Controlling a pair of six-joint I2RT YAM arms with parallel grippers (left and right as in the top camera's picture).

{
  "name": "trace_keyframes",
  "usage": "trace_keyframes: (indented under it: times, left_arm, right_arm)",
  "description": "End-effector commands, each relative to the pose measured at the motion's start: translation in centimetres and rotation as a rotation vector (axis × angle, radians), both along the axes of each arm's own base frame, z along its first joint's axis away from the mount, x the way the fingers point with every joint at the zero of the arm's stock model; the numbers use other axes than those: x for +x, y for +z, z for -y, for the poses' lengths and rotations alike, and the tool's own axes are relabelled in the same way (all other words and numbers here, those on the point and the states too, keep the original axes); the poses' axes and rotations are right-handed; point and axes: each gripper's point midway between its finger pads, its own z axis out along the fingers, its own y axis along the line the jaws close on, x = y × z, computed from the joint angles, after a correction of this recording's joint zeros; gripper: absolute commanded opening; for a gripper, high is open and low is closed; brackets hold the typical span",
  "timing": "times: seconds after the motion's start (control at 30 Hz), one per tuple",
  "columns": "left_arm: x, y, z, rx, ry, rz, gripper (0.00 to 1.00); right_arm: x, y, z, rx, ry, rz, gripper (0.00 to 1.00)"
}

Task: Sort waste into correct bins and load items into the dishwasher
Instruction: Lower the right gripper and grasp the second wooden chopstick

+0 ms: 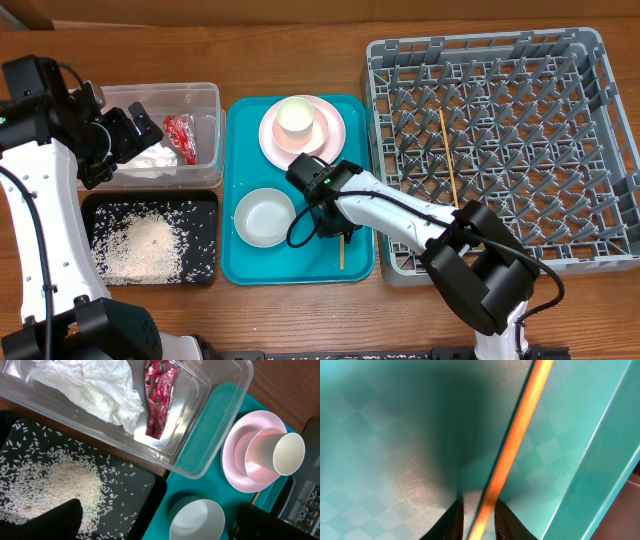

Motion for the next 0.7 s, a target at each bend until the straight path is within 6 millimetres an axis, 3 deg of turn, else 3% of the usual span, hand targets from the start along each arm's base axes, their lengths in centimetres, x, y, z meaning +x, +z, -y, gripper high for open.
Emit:
trace_keyframes:
  times: [0.0, 0.13, 0.53, 0.67]
  left_arm:
    - [0.1, 1.0, -0.1, 0.018, -0.009, 0.030, 1.00]
    - [0.1, 1.0, -0.1, 0.018, -0.009, 0.029, 1.00]
    - [0.1, 1.0, -0.1, 0.018, -0.009, 0.030, 1.00]
    - [0.1, 1.0, -0.1, 0.018, -0.009, 0.030, 1.00]
  right_arm:
    - [-0.4, -0.6, 0.7, -0.018, -0.020, -0.015, 0.22]
    - [-0.5, -0.6, 0.8, -0.021, -0.020, -0.017, 0.21]
    - [-1.2, -1.2, 1.4, -0.035, -0.032, -0.035, 0.04]
    - [-0.6, 0.0, 1.2, -0.036, -0.036, -0.036, 0.04]
